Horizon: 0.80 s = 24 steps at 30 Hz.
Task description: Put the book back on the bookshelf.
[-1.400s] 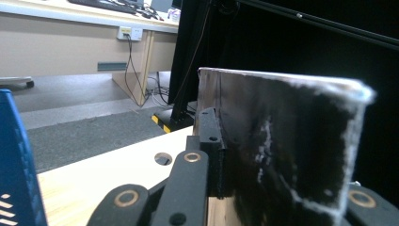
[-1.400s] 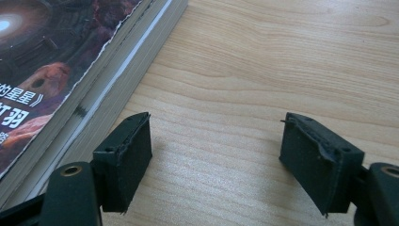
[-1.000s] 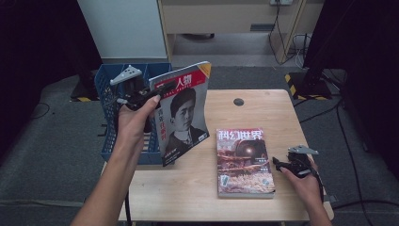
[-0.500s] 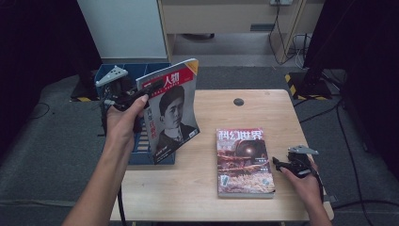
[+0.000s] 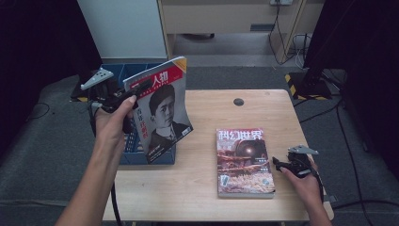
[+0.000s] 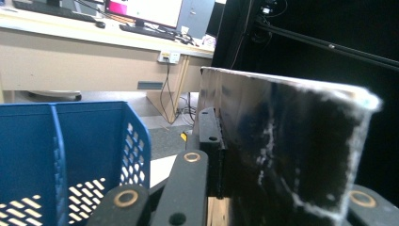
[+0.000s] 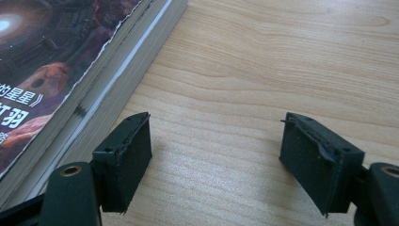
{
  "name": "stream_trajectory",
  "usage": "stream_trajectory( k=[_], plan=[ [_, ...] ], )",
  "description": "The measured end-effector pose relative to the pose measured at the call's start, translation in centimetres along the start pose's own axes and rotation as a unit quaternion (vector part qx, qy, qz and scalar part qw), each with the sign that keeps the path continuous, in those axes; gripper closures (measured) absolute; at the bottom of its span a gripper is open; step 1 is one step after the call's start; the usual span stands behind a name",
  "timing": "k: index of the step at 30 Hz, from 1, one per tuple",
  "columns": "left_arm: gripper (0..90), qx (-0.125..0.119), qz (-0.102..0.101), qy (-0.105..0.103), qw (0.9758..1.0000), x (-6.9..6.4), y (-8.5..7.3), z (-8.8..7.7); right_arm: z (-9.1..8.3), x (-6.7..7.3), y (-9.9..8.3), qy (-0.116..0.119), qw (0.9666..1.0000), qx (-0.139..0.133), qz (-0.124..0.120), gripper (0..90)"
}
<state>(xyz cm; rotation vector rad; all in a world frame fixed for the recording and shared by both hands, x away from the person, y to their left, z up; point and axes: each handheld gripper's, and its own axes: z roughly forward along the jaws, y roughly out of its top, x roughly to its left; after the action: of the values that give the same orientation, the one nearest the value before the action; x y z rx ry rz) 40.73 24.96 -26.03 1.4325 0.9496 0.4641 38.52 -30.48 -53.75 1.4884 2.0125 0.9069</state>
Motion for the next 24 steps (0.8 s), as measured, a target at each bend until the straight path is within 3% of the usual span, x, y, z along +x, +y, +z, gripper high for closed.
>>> stream_trajectory(
  k=[24],
  plan=[
    [85.5, -0.025, -0.004, 0.038, 0.999, 2.9, 0.7, -4.2, 0.0, -0.1, 0.0, 0.0, 1.0, 0.0, -0.003, 25.0]
  ],
)
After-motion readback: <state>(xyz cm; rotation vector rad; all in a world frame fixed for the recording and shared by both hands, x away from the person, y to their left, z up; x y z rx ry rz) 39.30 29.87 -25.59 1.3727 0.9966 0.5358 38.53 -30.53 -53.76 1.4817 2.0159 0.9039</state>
